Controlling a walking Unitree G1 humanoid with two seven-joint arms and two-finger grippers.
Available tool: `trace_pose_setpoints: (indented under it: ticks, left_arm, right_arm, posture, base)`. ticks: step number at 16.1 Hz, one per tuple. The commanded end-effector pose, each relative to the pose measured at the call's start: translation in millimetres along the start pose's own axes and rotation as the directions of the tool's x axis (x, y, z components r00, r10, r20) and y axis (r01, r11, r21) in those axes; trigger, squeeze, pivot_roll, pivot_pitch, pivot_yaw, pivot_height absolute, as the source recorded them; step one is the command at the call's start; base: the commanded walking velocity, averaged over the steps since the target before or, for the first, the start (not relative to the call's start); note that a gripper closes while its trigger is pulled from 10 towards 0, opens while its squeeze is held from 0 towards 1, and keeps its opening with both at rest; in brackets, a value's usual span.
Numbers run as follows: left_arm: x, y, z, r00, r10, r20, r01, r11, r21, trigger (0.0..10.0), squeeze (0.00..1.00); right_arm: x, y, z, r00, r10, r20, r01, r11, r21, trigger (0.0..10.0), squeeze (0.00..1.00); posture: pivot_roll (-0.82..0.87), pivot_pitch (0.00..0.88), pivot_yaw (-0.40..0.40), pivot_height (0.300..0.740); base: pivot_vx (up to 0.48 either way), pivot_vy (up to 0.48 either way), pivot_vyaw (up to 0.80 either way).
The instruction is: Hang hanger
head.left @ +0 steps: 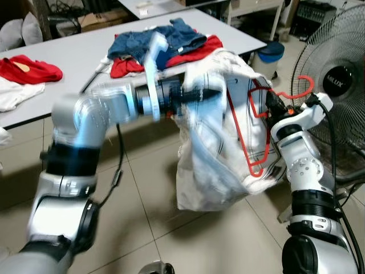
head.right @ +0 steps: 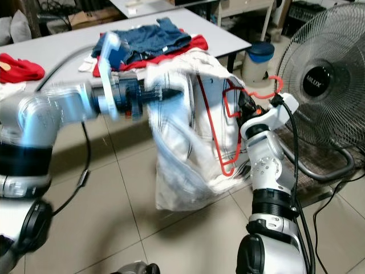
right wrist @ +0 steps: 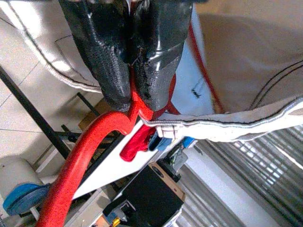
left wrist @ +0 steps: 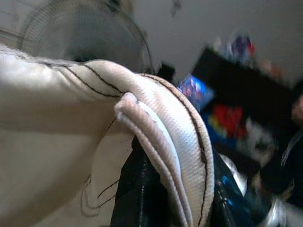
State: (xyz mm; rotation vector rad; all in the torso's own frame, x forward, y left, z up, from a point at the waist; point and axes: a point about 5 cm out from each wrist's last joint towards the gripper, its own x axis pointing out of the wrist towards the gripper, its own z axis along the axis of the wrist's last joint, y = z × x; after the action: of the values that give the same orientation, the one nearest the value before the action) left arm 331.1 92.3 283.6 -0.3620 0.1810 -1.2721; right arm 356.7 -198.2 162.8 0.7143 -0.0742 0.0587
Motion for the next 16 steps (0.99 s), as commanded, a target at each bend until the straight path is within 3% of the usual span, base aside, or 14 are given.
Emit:
trace_pose_setpoints:
  ticks: [1, 4, 6, 7, 8, 11, 12, 14, 15, 16]
  left_arm:
    - [-3.3, -3.1, 16.4, 0.997, -0.001, 0.077, 0.002, 1.000, -0.013, 0.0, 0.00]
    - [0.7, 8.8, 19.9, 0.987, 0.123, 0.100, -0.117, 0.991, -0.063, 0.0, 0.00]
    - [-2.2, 24.5, 34.3, 0.942, 0.260, 0.211, -0.215, 0.954, -0.211, 0.0, 0.00]
    - [-4.8, 29.7, 40.4, 0.919, 0.307, 0.246, -0.242, 0.935, -0.259, 0.0, 0.00]
    - [-9.8, 38.0, 48.2, 0.879, 0.380, 0.289, -0.288, 0.905, -0.313, 0.0, 0.00]
    - [-17.2, 46.1, 56.0, 0.827, 0.453, 0.333, -0.334, 0.872, -0.357, 0.0, 0.00]
    - [-20.7, 49.8, 61.9, 0.794, 0.488, 0.363, -0.340, 0.851, -0.400, 0.0, 0.00]
    - [-24.8, 54.0, 65.6, 0.766, 0.526, 0.370, -0.366, 0.829, -0.422, 0.0, 0.00]
    - [-28.3, 61.1, 65.9, 0.730, 0.588, 0.350, -0.419, 0.789, -0.450, 0.0, 0.00]
    - [-29.7, 63.6, 64.2, 0.719, 0.608, 0.337, -0.448, 0.776, -0.443, 0.0, 0.00]
  right_arm:
    - [2.1, 0.3, 1.8, 0.999, -0.029, 0.020, 0.029, 1.000, 0.001, 0.0, 0.00]
    - [1.4, 5.2, -3.4, 1.000, -0.012, 0.011, 0.012, 1.000, 0.007, 0.0, 0.00]
    - [-5.3, 10.8, -20.6, 0.994, 0.060, -0.086, -0.074, 0.984, -0.165, 0.0, 0.00]
    - [-8.8, 9.9, -27.0, 0.990, 0.068, -0.123, -0.092, 0.977, -0.194, 0.0, 0.00]
    - [-16.3, 6.9, -38.8, 0.978, 0.076, -0.193, -0.125, 0.959, -0.255, 0.0, 0.00]
    - [-31.3, -7.1, -58.9, 0.943, 0.022, -0.333, -0.136, 0.937, -0.323, 0.0, 0.00]
    - [-39.8, -17.1, -66.1, 0.925, -0.019, -0.380, -0.122, 0.930, -0.346, 0.0, 0.00]
    - [-48.5, -26.4, -67.8, 0.916, -0.048, -0.399, -0.106, 0.929, -0.356, 0.0, 0.00]
    - [-57.2, -33.0, -64.2, 0.909, -0.060, -0.413, -0.113, 0.917, -0.383, 0.0, 0.00]
    - [-58.9, -35.1, -59.0, 0.912, -0.064, -0.405, -0.109, 0.914, -0.391, 0.0, 0.00]
  posture:
    - [-0.08, 0.000, 0.100, 0.740]
    - [-0.08, 0.000, 0.104, 0.740]
    - [-0.08, 0.000, 0.107, 0.740]
    - [-0.08, 0.000, 0.107, 0.740]
    - [-0.08, 0.000, 0.108, 0.740]
    - [-0.09, 0.000, 0.114, 0.740]
    - [-0.09, 0.000, 0.115, 0.740]
    - [-0.09, 0.000, 0.119, 0.740]
    - [-0.09, 0.000, 0.127, 0.740]
    - [-0.09, 0.000, 0.127, 0.740]
  base:
    - [0.000, 0.000, 0.00]
    - [0.000, 0.000, 0.00]
    - [0.000, 0.000, 0.00]
    - [0.000, 0.000, 0.00]
    - [0.000, 0.000, 0.00]
    - [0.000, 0.000, 0.00]
    - [0.000, 0.000, 0.00]
    - [0.000, 0.000, 0.00]
    - [0.000, 0.000, 0.00]
    - [0.000, 0.000, 0.00]
